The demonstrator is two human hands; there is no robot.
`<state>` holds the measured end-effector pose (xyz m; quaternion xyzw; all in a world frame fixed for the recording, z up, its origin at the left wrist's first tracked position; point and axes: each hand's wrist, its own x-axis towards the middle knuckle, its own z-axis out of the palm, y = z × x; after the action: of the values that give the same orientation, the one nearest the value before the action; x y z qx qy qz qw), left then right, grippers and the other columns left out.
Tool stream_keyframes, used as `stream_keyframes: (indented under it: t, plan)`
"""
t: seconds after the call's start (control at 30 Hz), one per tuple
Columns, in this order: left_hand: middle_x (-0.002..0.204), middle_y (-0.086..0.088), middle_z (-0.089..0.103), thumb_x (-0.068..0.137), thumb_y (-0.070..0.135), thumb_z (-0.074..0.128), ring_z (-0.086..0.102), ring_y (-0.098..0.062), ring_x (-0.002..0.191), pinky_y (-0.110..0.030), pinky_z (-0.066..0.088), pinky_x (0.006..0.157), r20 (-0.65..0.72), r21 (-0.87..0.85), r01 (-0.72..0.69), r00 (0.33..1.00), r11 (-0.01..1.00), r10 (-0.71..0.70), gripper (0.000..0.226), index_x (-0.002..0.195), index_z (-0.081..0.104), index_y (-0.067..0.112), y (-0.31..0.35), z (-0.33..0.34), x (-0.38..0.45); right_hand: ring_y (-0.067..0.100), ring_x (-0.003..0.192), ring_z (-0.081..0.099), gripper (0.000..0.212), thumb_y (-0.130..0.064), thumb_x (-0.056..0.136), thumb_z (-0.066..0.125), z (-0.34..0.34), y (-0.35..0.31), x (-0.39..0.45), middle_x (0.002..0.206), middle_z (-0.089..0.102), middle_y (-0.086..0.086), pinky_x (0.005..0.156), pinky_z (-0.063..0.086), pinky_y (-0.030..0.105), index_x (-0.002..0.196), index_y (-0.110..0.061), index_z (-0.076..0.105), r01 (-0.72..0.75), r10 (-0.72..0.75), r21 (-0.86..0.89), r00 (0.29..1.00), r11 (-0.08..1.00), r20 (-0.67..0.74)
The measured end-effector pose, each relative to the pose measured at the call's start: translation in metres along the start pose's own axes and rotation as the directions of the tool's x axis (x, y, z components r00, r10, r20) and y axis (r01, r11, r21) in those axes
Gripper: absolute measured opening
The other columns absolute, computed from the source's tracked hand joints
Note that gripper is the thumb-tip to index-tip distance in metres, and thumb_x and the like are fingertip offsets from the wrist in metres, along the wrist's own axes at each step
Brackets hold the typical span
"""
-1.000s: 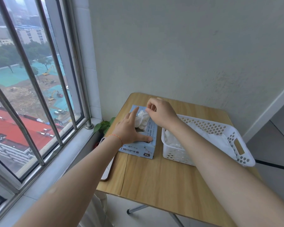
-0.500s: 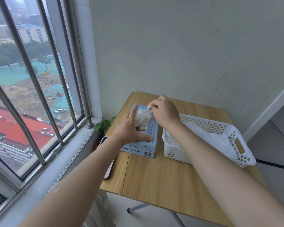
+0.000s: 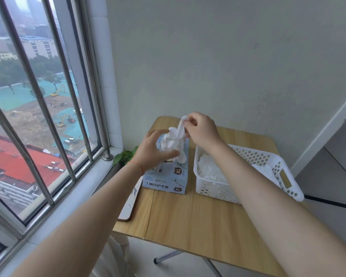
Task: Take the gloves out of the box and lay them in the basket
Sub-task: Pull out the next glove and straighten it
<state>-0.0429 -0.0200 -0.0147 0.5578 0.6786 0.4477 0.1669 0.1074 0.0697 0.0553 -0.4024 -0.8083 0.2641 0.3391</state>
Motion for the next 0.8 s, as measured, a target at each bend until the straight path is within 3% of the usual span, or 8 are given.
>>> stream_keyframes:
  t: [0.07, 0.13, 0.3, 0.4, 0.5, 0.57, 0.67, 0.8]
  plan:
    - [0.122, 0.007, 0.050, 0.077, 0.041, 0.080, 0.050, -0.009, 0.110, -0.021, 0.041, 0.094, -0.104, -0.021, -0.034, 0.994, 0.999, 0.031, 0.044, 0.115, 0.062, 0.031, 0.010, 0.000, 0.001, 0.020, 0.073, 0.069, 0.020, -0.024, 0.096, 0.049, -0.002, -0.002, 0.000, 0.081, 0.070, 0.005, 0.070, 0.056, 0.038, 0.083, -0.012, 0.060, -0.032, 0.032, 0.042, 0.999, 0.999, -0.003]
    - [0.110, 0.006, 0.055, 0.080, 0.040, 0.077, 0.054, -0.008, 0.097, -0.012, 0.040, 0.080, -0.137, -0.014, -0.033, 0.990, 0.999, 0.031, 0.028, 0.103, 0.065, 0.029, 0.019, 0.001, 0.005, 0.015, 0.067, 0.069, 0.021, -0.024, 0.096, 0.050, -0.003, -0.007, -0.002, 0.079, 0.071, 0.004, 0.061, 0.052, 0.031, 0.085, -0.010, 0.062, -0.041, 0.040, 0.108, 0.999, 0.993, 0.011]
    - [0.082, 0.012, 0.063, 0.087, 0.030, 0.070, 0.062, -0.009, 0.082, -0.019, 0.045, 0.068, -0.124, 0.118, -0.011, 0.992, 0.993, 0.026, 0.005, 0.085, 0.069, 0.025, 0.029, 0.004, 0.020, 0.009, 0.067, 0.066, 0.010, -0.021, 0.095, 0.052, -0.006, -0.013, -0.008, 0.083, 0.072, 0.002, 0.057, 0.049, 0.017, 0.095, -0.015, 0.060, -0.072, 0.059, 0.304, 0.997, 0.950, 0.052]
    - [0.075, 0.007, 0.064, 0.087, 0.020, 0.064, 0.059, -0.016, 0.073, -0.026, 0.048, 0.065, -0.155, -0.062, 0.126, 0.979, 0.990, -0.134, 0.008, 0.081, 0.067, 0.018, 0.030, 0.001, 0.030, 0.020, 0.084, 0.067, 0.019, -0.015, 0.090, 0.051, -0.008, 0.001, -0.010, 0.099, 0.066, 0.004, 0.070, 0.054, 0.034, 0.107, -0.022, 0.052, -0.128, 0.124, 0.209, 0.992, 0.969, 0.030]
    - [0.080, -0.006, 0.065, 0.087, 0.017, 0.066, 0.059, -0.021, 0.076, -0.044, 0.056, 0.077, -0.103, -0.340, 0.188, 0.967, 0.922, -0.235, 0.012, 0.077, 0.063, 0.013, 0.039, -0.004, 0.037, 0.019, 0.085, 0.062, 0.029, -0.015, 0.088, 0.057, -0.005, 0.012, -0.014, 0.096, 0.062, 0.001, 0.066, 0.047, 0.029, 0.115, -0.021, 0.048, -0.198, 0.184, 0.098, 0.974, 0.975, 0.130]
    - [0.086, -0.010, 0.065, 0.090, 0.014, 0.065, 0.061, -0.023, 0.081, -0.043, 0.056, 0.081, -0.055, -0.426, 0.203, 0.967, 0.882, -0.249, 0.012, 0.079, 0.060, 0.011, 0.050, -0.005, 0.042, 0.013, 0.086, 0.059, 0.033, -0.018, 0.089, 0.060, 0.000, 0.016, -0.013, 0.097, 0.059, -0.003, 0.065, 0.045, 0.023, 0.119, -0.020, 0.047, -0.231, 0.214, 0.085, 0.962, 0.969, 0.172]
    - [0.087, -0.007, 0.063, 0.092, 0.014, 0.064, 0.060, -0.022, 0.083, -0.041, 0.055, 0.080, -0.050, -0.437, 0.166, 0.977, 0.884, -0.208, 0.013, 0.079, 0.059, 0.015, 0.074, -0.007, 0.054, 0.021, 0.092, 0.064, 0.033, -0.016, 0.091, 0.057, 0.005, 0.018, -0.010, 0.104, 0.061, 0.002, 0.074, 0.051, 0.030, 0.122, -0.017, 0.047, -0.276, 0.254, 0.137, 0.954, 0.951, 0.163]
    - [0.084, -0.006, 0.059, 0.093, 0.011, 0.056, 0.057, -0.019, 0.075, -0.027, 0.051, 0.063, -0.032, -0.602, 0.138, 0.980, 0.787, -0.197, 0.008, 0.086, 0.059, 0.011, 0.102, -0.018, 0.064, 0.021, 0.083, 0.062, 0.024, -0.015, 0.088, 0.053, 0.001, 0.021, -0.007, 0.102, 0.062, 0.006, 0.072, 0.050, 0.034, 0.112, -0.018, 0.051, -0.299, 0.286, 0.289, 0.954, 0.910, 0.086]
